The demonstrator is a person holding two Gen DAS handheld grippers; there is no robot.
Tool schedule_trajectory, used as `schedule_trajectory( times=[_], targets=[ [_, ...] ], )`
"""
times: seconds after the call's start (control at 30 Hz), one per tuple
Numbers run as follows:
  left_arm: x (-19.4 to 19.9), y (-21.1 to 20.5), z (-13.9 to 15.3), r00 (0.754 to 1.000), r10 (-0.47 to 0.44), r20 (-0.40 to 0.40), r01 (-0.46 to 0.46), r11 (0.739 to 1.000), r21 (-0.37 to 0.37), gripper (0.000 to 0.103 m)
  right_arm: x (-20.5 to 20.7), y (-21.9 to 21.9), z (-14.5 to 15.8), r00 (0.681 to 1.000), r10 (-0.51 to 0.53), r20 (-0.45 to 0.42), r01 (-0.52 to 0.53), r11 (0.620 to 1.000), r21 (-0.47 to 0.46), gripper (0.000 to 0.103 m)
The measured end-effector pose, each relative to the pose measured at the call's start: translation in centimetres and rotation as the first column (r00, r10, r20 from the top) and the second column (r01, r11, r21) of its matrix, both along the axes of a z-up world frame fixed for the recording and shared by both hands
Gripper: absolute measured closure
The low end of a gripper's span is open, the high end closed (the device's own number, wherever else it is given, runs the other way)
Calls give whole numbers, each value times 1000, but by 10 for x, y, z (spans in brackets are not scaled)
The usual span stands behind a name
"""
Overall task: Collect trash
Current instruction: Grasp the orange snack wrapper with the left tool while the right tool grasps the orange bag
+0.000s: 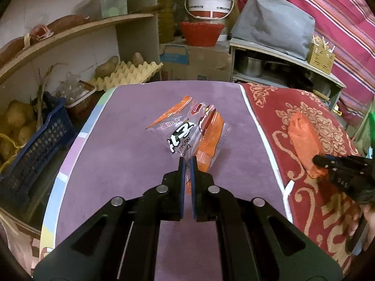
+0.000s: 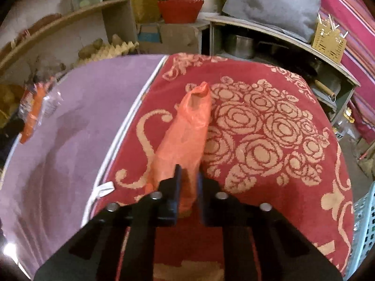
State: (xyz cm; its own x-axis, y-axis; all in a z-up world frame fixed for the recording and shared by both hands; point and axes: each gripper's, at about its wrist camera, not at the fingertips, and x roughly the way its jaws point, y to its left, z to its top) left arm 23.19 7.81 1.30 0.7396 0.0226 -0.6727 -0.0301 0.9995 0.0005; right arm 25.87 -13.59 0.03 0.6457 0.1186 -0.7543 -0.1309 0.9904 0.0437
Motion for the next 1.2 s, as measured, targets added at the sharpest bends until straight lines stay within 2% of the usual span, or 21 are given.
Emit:
schedule_trajectory(
  times=[0.07,0.27,0.37,0.43,0.53,0.57,0.6,0.63,0.8,0.93,1.03,1.07,1.1,1.2],
  targets=[
    [-1,-5,3,1000,-5,5,5,1000,-5,100,-5,-4,7,1000,-2,24,2,1000,-5,98],
    [-7,-32,17,998,-41,40,41,999,0,100,-29,-39,32,997,-29,77,26,999,30,98],
    [-11,-50,20,996,-66,58,65,998,11,100,-33,-58,36,998,-30,57,25,997,77,98],
    [-12,-57,19,997,-66,50,66,998,0,100,-33,-64,36,997,-41,65,34,995,98,97],
    [-16,-64,19,997,-62,48,63,998,-24,100,-27,-62,31,999,-39,33,34,991,132,92],
    [-17,-65,19,997,-62,50,63,998,-21,100,-26,-57,27,999,-40,25,36,991,132,71],
    [-19,-67,19,997,-63,52,64,998,-11,100,-27,-52,25,999,-46,29,42,992,120,30],
    [-20,-67,19,997,-63,52,64,998,-3,100,-27,-46,24,998,-47,43,42,993,109,19],
    [-23,-54,15,998,-48,34,47,999,26,100,-15,-16,6,1000,-24,8,24,1000,-3,19],
    [-23,-36,16,999,-28,29,28,999,18,100,-5,-14,-6,999,-44,-15,44,999,2,19],
    [-24,-26,18,999,-21,35,20,1000,11,100,0,-6,-10,999,-40,-6,40,997,-66,22],
    [-24,-24,18,999,-18,37,18,1000,9,100,1,-3,-13,999,-36,-10,35,995,-90,33],
    [-24,-20,18,999,-15,36,15,1000,5,100,3,-2,-16,999,-27,-31,24,996,-87,54],
    [-22,-15,17,999,-7,32,7,1000,-1,100,2,-1,-17,999,-14,-31,11,997,-78,59]
  ],
)
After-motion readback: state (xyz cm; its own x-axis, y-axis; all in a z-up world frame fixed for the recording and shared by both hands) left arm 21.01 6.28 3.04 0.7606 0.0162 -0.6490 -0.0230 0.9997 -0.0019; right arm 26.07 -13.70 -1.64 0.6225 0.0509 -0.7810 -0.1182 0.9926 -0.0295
